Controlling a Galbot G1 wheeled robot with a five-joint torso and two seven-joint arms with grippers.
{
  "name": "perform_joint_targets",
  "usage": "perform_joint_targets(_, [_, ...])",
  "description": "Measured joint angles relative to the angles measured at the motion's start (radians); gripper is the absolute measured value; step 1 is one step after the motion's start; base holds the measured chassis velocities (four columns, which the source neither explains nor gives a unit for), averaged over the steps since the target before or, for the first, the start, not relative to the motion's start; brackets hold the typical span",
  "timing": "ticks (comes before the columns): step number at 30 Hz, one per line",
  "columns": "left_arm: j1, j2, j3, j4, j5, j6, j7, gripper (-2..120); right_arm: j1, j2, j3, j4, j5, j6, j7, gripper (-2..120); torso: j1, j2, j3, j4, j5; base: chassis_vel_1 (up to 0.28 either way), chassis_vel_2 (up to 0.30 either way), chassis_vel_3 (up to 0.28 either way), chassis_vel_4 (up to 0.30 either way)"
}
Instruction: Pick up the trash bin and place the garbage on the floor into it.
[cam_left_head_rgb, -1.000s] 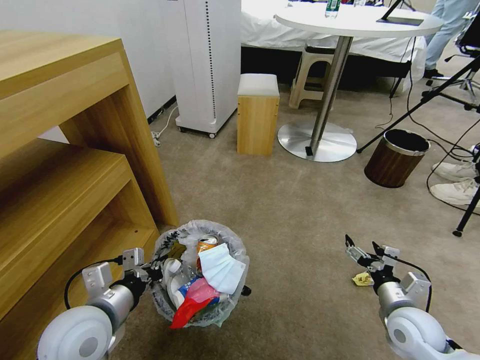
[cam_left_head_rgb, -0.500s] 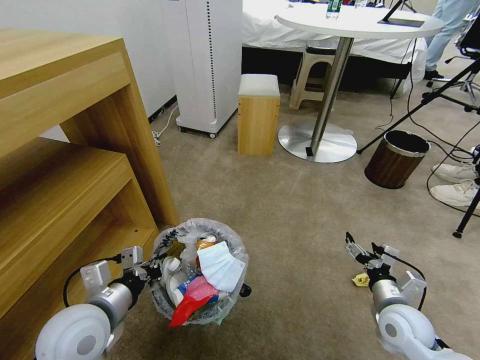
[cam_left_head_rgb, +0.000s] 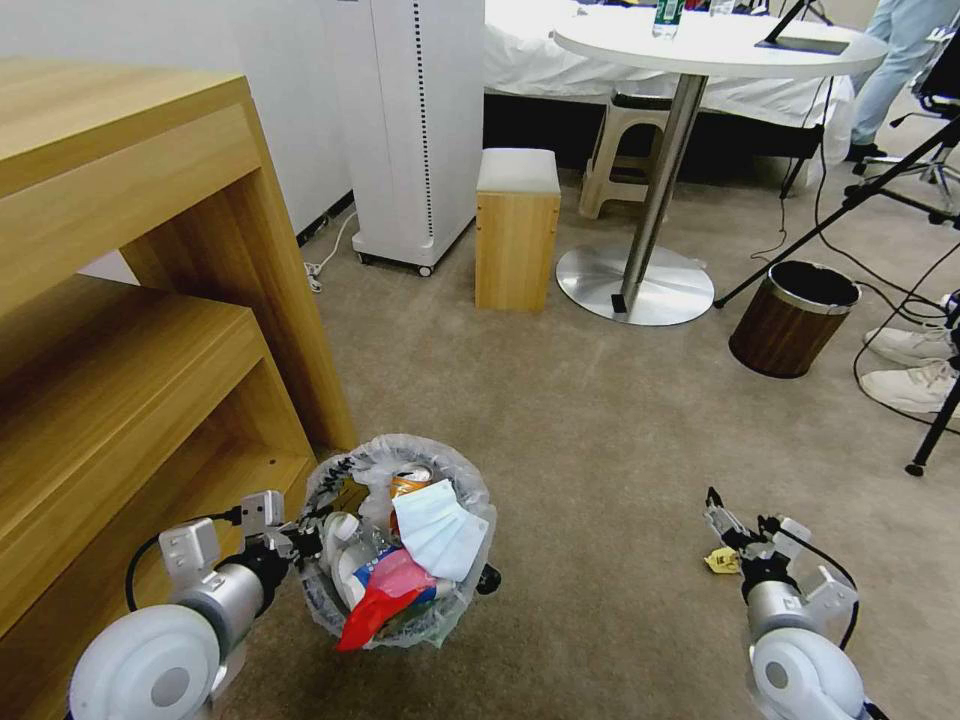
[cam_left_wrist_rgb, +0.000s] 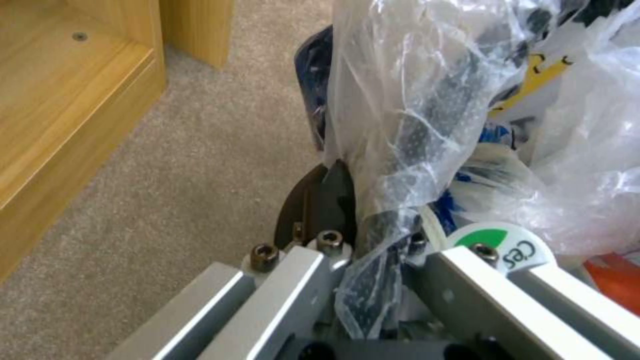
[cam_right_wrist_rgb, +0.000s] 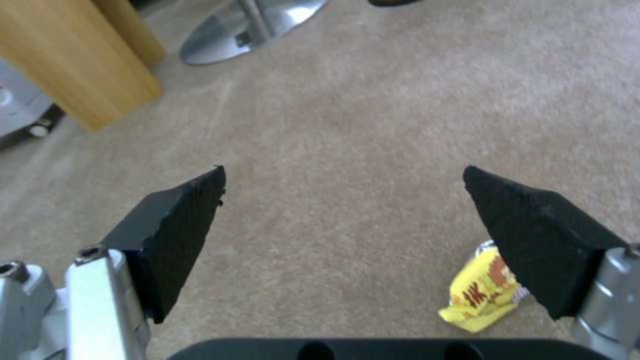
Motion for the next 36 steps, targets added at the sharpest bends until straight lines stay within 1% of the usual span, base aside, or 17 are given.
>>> perform_joint_targets(3, [-0.002,-0.005,0.004,0.001,0.000,0.000,0.001,0,0.020,0.019,-0.010,-0.035,0.004,0.000,-0.002,92,0.000,0.000,0.000,0.0003,-0.0002,0.000,0.000,0.000,0.000])
perform_joint_targets(8, [-0.004,-0.008,0.005,0.001,0.001,0.000,0.001,0,0.031,0.034,-0.017,-0.064,0.006,0.000,-0.002,92,0.000,0.000,0.000,0.0001,0.0000,0.000,0.000,0.000,0.000])
perform_joint_targets(15, [0.002,-0.004,-0.005,-0.010,-0.003,-0.003,0.004,0,0.042,0.069,-0.012,-0.107,0.005,0.004,-0.003,89,0.000,0.000,0.000,0.0002,-0.0002,0.000,0.000,0.000,0.000])
perform_joint_targets(33, [0.003,0.002,-0.006,-0.017,-0.005,-0.004,0.004,0,0.033,0.076,-0.002,-0.117,-0.008,0.011,-0.015,88,0.000,0.000,0.000,0.0002,-0.0001,0.000,0.000,0.000,0.000])
perform_joint_targets(36, [0.003,0.003,-0.006,-0.018,-0.005,-0.004,0.003,0,0.036,0.079,-0.002,-0.122,-0.009,0.012,-0.012,88,0.000,0.000,0.000,0.0001,-0.0006,0.000,0.000,0.000,0.000])
